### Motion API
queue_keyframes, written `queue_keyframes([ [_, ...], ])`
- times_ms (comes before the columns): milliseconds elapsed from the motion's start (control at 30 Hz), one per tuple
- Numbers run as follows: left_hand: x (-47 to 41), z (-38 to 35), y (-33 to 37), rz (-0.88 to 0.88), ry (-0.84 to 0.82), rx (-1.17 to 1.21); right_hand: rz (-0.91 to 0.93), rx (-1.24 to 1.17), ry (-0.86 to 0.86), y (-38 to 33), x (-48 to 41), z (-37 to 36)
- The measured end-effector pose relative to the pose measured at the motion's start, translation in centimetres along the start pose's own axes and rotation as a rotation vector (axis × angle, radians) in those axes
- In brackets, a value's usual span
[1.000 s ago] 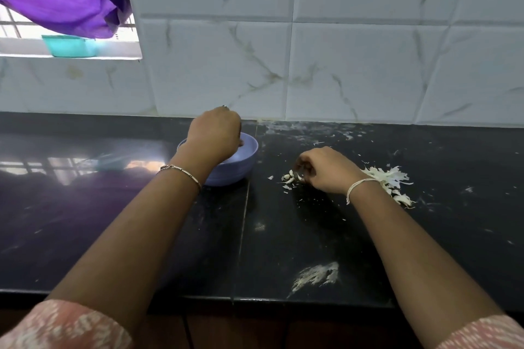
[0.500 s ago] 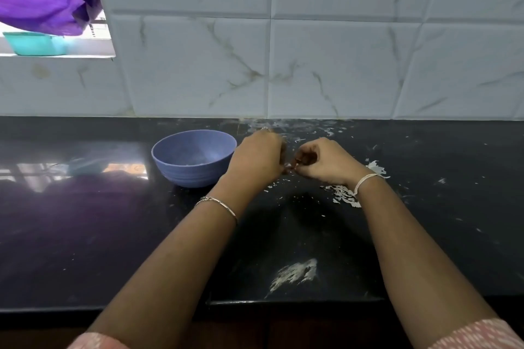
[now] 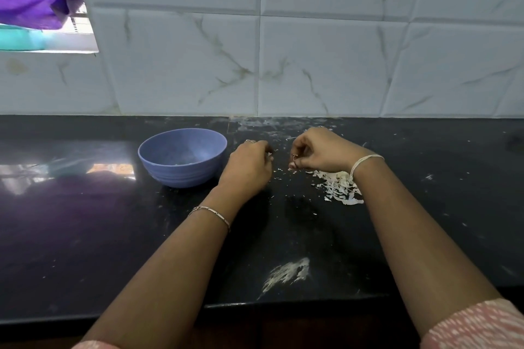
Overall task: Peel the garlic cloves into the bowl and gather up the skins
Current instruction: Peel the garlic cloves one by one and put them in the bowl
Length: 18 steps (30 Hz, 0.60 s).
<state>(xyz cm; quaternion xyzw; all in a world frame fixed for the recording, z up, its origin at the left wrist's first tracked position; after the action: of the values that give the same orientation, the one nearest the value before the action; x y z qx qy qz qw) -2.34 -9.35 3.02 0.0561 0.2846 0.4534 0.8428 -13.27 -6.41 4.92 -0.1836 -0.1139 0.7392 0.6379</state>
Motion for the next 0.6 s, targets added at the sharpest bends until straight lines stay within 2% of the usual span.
queue_keyframes([
  [167, -0.2, 0.9, -0.7, 0.043, 0.077, 0.048, 0.074, 0.135, 0.084, -3.0, 0.2, 3.4],
  [300, -0.2, 1.1, -1.1, 0.061, 0.1, 0.058, 0.041, 0.358, -0.078, -1.9, -0.2, -1.7],
  [367, -0.2, 1.2, -1.1, 0.061, 0.113, 0.063, 0.028, 0.371, -0.084, -1.2, -0.4, -2.4],
  [500, -0.4, 1.1, -1.2, 0.055, 0.103, 0.123, 0.083, 0.133, 0.073, -2.3, -0.2, 0.5],
  [600, -0.6, 0.6, -1.1, 0.049, 0.044, 0.337, 0.061, -0.376, 0.261, -1.0, 0.1, 1.4],
])
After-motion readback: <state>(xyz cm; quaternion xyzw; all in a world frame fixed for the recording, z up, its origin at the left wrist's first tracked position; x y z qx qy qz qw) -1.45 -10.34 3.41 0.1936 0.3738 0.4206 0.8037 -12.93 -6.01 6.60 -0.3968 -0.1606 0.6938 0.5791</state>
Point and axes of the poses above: each hand's wrist, its own x-axis away from the middle knuckle, its own z-axis out of the back of the hand, y = z × x, the point moved 10 cm from there along -x, towards the middle knuckle, and after that the axes turned 4 degrees about -x, right-handed, at the moved point
